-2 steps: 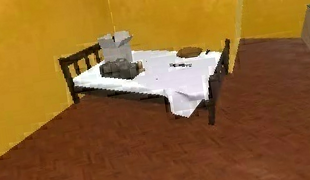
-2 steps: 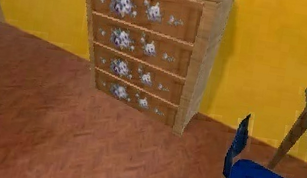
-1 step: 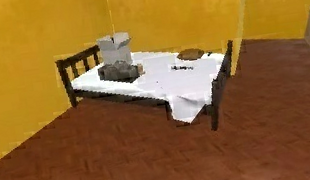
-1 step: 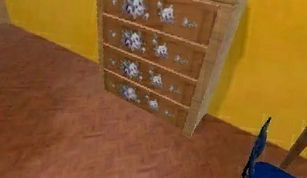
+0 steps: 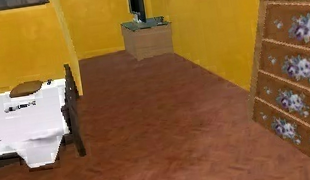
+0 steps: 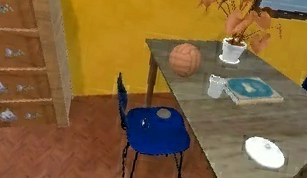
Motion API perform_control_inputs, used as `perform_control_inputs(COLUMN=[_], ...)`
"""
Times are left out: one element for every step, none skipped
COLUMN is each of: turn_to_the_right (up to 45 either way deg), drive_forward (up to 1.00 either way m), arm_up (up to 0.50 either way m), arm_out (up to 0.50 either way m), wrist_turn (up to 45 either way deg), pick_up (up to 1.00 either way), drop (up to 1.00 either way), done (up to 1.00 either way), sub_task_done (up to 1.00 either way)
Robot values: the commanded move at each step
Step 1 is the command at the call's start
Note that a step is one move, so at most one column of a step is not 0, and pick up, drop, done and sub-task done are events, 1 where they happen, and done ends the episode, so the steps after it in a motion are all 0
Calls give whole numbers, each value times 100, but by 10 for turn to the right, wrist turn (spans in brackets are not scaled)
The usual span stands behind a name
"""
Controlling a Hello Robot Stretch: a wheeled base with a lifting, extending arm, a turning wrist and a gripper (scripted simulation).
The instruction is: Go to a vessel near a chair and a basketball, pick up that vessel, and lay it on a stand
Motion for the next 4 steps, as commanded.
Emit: perform_control_inputs(turn_to_the_right=[180, 450, 210, 0], drive_forward=[0, 0, 0, 40], arm_up=[0, 0, 0, 0], arm_out=[0, 0, 0, 0], wrist_turn=[0, 0, 0, 0], pick_up=[0, 0, 0, 0], drop=[0, 0, 0, 0], done=[0, 0, 0, 0], sub_task_done=[0, 0, 0, 0])
